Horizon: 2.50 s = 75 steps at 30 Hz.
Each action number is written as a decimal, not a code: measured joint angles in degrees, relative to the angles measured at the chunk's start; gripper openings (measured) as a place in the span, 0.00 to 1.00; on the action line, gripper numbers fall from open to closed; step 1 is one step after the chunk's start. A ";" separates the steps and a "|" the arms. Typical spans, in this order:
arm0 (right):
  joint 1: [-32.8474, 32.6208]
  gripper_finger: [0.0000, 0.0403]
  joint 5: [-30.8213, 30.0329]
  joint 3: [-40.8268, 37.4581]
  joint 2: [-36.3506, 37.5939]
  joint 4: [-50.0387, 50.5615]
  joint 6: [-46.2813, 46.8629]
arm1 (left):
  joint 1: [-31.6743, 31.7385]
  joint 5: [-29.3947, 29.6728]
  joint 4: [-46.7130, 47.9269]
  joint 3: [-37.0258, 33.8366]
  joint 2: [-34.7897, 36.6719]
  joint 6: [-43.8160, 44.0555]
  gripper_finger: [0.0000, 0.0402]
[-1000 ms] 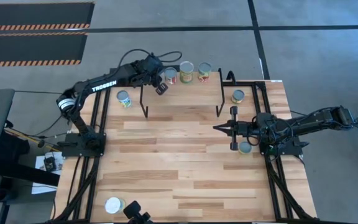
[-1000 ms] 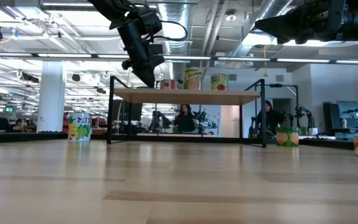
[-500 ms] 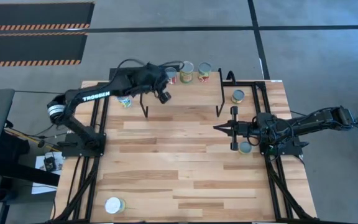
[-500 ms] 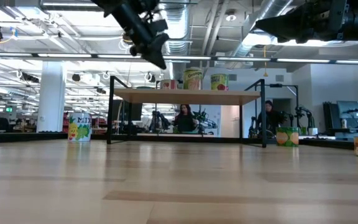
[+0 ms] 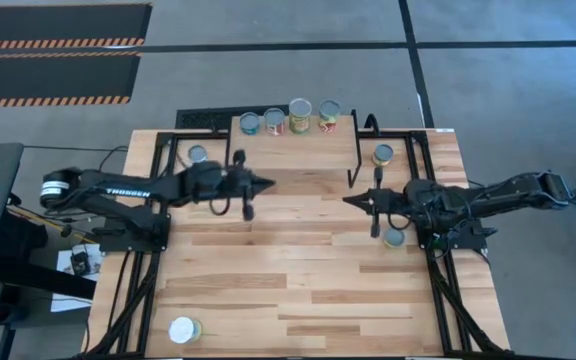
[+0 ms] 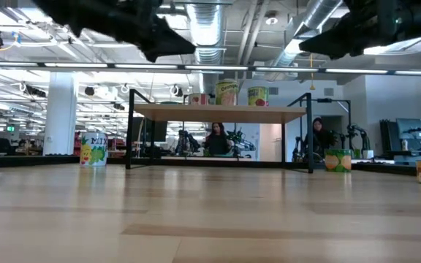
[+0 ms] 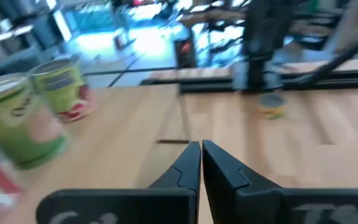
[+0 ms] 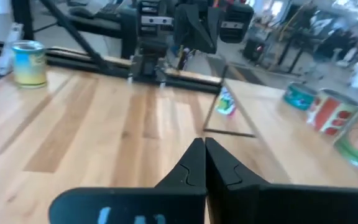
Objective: Pick and place cans onto a shelf
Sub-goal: Put the canned peaches on the shelf
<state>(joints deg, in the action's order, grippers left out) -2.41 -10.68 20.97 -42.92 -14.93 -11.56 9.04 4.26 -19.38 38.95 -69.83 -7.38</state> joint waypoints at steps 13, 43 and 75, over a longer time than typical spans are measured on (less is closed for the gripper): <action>-11.69 0.02 -8.03 8.88 -0.62 28.83 16.97 | -3.52 -6.65 -22.65 -21.19 7.37 -0.04 0.02; 43.16 0.02 -5.70 4.59 -2.98 36.61 40.45 | -3.41 -5.08 -31.59 -26.87 7.35 -0.37 0.02; 47.88 0.43 -22.69 1.85 -29.29 14.00 57.35 | -3.39 -5.37 -30.25 -26.83 7.35 1.38 0.02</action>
<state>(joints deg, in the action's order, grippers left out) 45.47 -33.36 22.82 -72.22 -0.93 45.79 5.65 -1.10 -49.63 12.12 -62.48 -6.00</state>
